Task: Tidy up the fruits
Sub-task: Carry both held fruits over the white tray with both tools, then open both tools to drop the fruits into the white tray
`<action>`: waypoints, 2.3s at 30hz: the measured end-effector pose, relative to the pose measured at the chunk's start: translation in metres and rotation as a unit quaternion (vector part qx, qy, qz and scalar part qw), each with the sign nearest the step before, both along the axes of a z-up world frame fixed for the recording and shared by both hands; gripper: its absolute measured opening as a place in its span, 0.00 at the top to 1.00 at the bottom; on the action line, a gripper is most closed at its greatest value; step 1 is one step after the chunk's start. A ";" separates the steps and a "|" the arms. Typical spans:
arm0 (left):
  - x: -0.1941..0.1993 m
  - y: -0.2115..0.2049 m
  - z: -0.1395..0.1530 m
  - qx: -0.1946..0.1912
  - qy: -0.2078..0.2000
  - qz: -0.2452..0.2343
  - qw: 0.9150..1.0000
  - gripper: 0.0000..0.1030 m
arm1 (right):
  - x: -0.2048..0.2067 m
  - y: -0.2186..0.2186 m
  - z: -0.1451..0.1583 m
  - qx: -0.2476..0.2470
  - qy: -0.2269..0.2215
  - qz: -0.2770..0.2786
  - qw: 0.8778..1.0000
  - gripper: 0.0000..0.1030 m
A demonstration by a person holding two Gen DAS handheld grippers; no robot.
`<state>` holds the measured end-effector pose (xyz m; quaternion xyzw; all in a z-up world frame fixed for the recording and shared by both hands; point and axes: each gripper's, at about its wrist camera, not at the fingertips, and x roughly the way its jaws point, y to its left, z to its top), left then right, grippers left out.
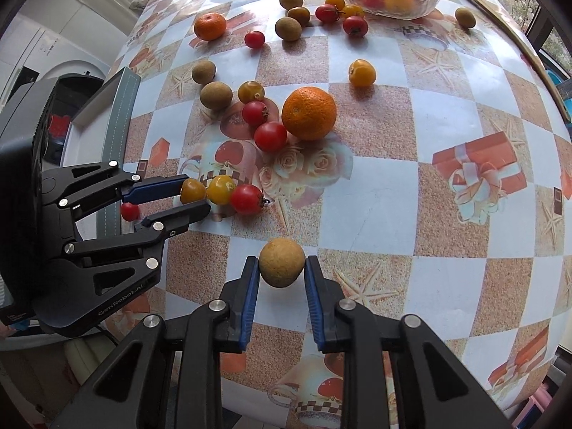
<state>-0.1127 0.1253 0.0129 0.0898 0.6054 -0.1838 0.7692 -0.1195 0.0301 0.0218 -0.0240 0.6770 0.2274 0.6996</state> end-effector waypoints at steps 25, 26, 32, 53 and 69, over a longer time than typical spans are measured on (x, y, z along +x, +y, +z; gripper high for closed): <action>-0.047 0.126 0.071 -0.067 -0.041 0.242 0.967 0.76 | 0.007 0.045 0.062 0.016 -0.027 0.033 0.999 0.73; -0.051 0.134 0.071 -0.063 -0.043 0.253 0.964 0.75 | 0.007 0.053 0.064 0.018 -0.027 0.041 0.999 0.73; -0.084 0.187 0.064 -0.031 -0.040 0.317 0.947 0.75 | 0.006 0.115 0.066 0.032 -0.026 0.095 0.995 0.73; -0.134 0.248 0.005 0.034 0.016 0.408 0.912 0.75 | -0.011 0.271 0.000 -0.004 0.036 0.201 0.979 0.72; -0.132 0.242 0.015 0.057 0.017 0.387 0.920 0.18 | -0.014 0.278 0.020 0.012 0.010 0.193 0.981 0.19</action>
